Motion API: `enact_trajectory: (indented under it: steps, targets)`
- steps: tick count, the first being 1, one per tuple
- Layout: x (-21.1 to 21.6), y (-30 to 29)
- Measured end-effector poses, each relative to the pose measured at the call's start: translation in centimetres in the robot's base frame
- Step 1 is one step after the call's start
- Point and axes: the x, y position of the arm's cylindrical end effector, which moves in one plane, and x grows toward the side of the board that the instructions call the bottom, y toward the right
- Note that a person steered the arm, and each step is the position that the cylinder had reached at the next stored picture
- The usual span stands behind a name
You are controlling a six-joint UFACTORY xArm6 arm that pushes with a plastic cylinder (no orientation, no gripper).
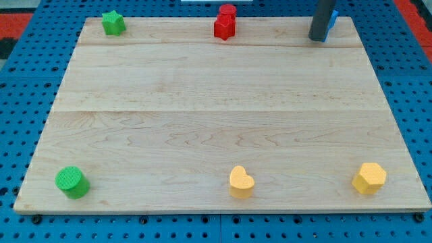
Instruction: Push the green circle up and a bit right
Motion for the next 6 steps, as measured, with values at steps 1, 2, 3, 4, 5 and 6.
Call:
enact_trajectory:
  steps: [1,2,3,4,5,6]
  targets:
    - [2.7,-1.6]
    - [4.9,-10.8]
    - [5.0,-22.1]
    - [5.7,-33.9]
    - [8.9,-42.4]
    - [13.5,-50.5]
